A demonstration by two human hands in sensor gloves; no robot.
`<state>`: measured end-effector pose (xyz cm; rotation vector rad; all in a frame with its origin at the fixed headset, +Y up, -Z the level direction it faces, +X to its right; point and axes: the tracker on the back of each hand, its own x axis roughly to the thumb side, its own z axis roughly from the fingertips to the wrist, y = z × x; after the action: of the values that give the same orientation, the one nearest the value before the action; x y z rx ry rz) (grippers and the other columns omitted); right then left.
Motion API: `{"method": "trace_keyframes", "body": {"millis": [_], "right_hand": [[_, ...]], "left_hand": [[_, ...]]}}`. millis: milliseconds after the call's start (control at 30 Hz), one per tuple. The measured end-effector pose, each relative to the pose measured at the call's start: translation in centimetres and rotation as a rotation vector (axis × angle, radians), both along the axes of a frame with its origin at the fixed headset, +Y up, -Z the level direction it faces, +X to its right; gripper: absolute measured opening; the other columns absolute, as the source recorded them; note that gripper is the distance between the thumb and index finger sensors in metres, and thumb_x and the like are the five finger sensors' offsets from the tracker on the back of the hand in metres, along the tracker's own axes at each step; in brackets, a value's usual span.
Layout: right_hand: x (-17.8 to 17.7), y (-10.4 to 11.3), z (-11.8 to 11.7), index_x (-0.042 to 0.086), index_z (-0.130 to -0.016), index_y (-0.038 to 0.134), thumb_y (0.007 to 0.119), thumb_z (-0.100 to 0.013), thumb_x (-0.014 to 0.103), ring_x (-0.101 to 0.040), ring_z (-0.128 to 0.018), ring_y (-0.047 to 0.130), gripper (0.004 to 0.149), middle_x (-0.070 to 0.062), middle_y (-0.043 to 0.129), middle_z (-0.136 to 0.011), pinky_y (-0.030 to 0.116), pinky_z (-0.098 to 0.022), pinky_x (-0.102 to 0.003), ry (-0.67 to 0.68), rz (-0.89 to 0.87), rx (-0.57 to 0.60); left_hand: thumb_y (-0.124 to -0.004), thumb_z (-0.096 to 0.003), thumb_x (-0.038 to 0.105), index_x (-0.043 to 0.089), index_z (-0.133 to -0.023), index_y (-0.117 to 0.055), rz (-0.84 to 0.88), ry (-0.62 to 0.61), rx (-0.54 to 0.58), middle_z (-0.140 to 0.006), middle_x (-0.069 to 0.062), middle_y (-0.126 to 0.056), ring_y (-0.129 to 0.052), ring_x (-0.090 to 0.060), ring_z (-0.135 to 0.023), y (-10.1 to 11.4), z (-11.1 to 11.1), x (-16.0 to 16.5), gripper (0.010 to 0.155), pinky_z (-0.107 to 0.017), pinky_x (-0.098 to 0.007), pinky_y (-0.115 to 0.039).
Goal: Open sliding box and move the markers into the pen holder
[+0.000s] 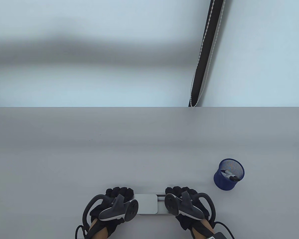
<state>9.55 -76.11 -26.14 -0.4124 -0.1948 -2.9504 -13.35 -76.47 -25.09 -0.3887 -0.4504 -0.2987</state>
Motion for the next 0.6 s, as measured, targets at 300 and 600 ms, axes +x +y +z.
{"method": "trace_keyframes", "body": {"millis": [300,600], "right_hand": [[0.01,-0.15,-0.23,0.039,-0.084,0.066,0.098,-0.029,0.014,-0.014,-0.078,0.087,0.069,0.007,0.078,-0.088,0.074,-0.062,-0.041,-0.026,0.054,0.097],[0.27,0.05,-0.36,0.038,-0.082,0.072,0.1,-0.025,0.016,-0.01,-0.068,0.093,0.067,0.008,0.084,-0.081,0.079,-0.058,-0.039,-0.04,0.098,0.15]], "left_hand": [[-0.064,-0.0493,0.06,0.026,-0.108,-0.031,-0.004,-0.002,0.004,-0.118,-0.002,-0.042,-0.056,-0.026,-0.109,-0.01,0.01,0.08,0.075,-0.083,-0.045,-0.056],[-0.064,-0.049,0.06,0.026,-0.108,-0.031,-0.009,-0.005,0.005,-0.118,-0.002,-0.042,-0.056,-0.026,-0.109,-0.03,0.05,0.23,0.076,-0.083,-0.045,-0.056]]}}
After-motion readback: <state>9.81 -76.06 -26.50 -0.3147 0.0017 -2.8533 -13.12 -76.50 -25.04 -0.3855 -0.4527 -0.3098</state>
